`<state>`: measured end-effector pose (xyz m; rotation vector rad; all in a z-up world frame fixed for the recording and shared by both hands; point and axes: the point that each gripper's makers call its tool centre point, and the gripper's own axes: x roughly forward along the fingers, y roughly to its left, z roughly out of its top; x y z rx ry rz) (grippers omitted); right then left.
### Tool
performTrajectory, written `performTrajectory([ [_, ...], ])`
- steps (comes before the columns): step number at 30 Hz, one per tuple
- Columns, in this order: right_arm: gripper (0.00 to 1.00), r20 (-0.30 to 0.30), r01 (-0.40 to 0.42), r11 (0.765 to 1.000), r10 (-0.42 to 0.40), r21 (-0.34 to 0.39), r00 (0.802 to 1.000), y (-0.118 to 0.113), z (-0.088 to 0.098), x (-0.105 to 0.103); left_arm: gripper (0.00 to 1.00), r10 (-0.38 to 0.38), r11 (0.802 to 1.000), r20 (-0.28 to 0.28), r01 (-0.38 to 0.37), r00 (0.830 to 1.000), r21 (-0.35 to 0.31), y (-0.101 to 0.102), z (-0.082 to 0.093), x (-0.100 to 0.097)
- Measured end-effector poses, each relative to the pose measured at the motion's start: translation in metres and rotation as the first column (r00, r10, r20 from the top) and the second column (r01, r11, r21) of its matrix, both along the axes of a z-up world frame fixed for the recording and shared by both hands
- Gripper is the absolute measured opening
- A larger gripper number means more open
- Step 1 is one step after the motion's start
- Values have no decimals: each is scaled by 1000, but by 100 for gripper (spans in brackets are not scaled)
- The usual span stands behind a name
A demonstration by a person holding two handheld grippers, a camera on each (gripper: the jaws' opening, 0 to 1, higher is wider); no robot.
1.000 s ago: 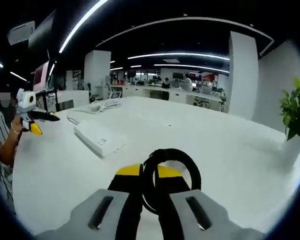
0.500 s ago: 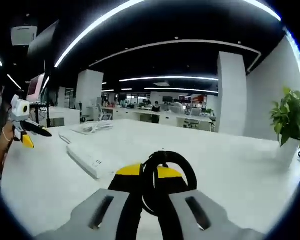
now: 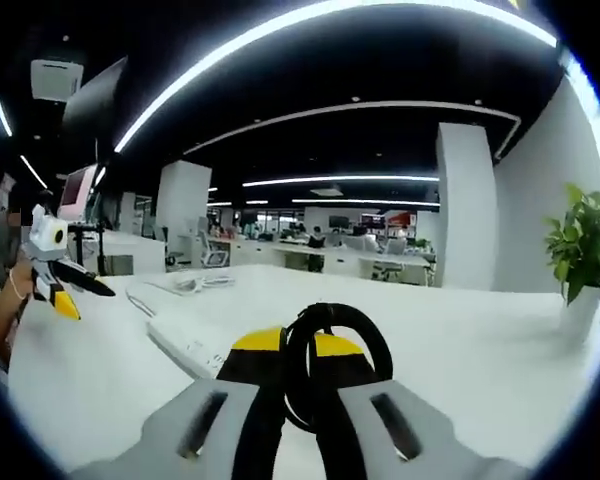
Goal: Straighten the power strip on the desk, plug the charger into it
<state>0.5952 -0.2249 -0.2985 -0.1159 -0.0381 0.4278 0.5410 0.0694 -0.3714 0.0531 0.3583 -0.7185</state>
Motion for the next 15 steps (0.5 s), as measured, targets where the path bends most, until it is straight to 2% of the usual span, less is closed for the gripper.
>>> performTrajectory([
  [15, 5, 18, -87, 996, 87, 21, 996, 41, 16, -13, 76, -6, 1000, 4, 6, 1000, 9, 0, 0, 1],
])
